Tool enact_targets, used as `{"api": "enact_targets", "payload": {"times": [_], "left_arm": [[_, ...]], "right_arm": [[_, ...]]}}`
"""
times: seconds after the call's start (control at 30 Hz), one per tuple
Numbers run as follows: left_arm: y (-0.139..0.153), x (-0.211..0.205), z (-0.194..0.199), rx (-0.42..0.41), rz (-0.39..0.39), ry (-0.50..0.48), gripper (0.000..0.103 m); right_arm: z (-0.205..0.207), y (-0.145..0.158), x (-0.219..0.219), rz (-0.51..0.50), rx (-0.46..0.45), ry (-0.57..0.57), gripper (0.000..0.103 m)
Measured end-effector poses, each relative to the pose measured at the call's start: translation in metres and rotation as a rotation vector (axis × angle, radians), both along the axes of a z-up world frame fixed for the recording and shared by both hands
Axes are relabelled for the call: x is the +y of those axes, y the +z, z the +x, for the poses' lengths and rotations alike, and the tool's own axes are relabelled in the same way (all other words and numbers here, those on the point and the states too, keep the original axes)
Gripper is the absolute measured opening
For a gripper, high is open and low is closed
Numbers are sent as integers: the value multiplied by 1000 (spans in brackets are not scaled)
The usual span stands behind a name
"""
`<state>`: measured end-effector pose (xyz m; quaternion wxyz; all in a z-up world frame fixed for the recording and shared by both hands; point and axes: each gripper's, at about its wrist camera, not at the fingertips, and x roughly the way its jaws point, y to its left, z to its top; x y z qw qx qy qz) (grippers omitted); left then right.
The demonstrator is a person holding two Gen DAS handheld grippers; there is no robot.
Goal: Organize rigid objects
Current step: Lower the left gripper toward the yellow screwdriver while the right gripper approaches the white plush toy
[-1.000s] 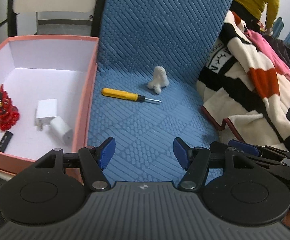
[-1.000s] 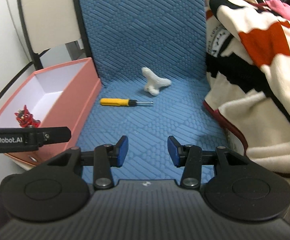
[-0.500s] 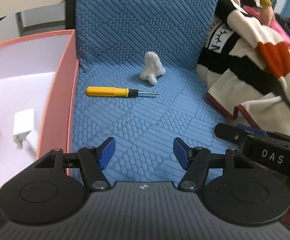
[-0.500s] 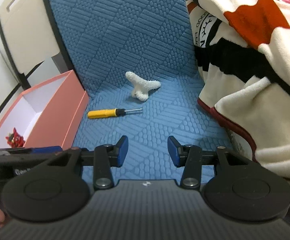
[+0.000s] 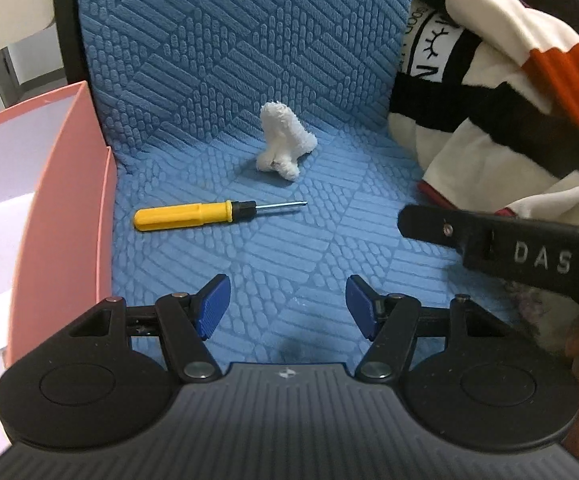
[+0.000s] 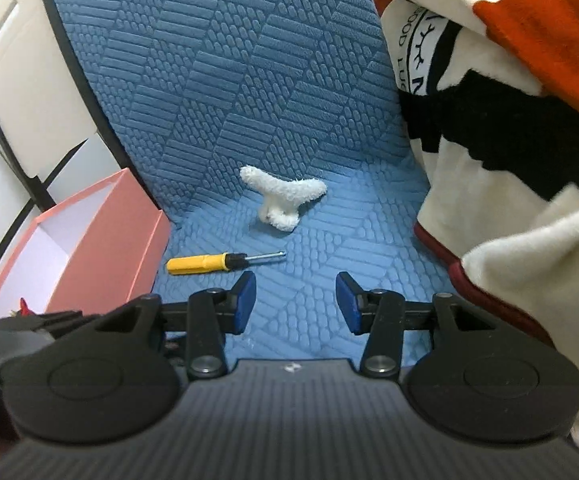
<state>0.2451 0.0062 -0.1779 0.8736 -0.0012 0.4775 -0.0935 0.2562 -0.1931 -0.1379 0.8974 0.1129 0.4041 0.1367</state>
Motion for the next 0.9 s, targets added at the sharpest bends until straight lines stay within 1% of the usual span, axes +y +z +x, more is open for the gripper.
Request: {"api": "enact_targets", "payload": {"times": [0.23, 0.33, 0.47, 0.57, 0.63, 0.8, 0.9], "left_arm": [[-12, -9, 25, -13, 1, -30, 69], [-15, -13, 39, -13, 18, -47, 69], [-21, -15, 57, -10, 47, -78, 69], [-29, -11, 71, 7, 53, -80, 69], [-32, -7, 78, 16, 52, -85, 69], [-26, 1, 96, 17, 55, -119, 69], [-23, 1, 107, 15, 60, -147, 69]], "right_arm": [[25, -18, -1, 33, 37, 12, 49], [37, -21, 1, 23, 37, 5, 49], [55, -31, -6, 61, 69, -27, 51], [66, -39, -9, 88, 97, -46, 54], [71, -42, -10, 87, 103, -44, 54], [83, -48, -11, 117, 116, -37, 57], [94, -52, -11, 117, 131, -41, 59]]}}
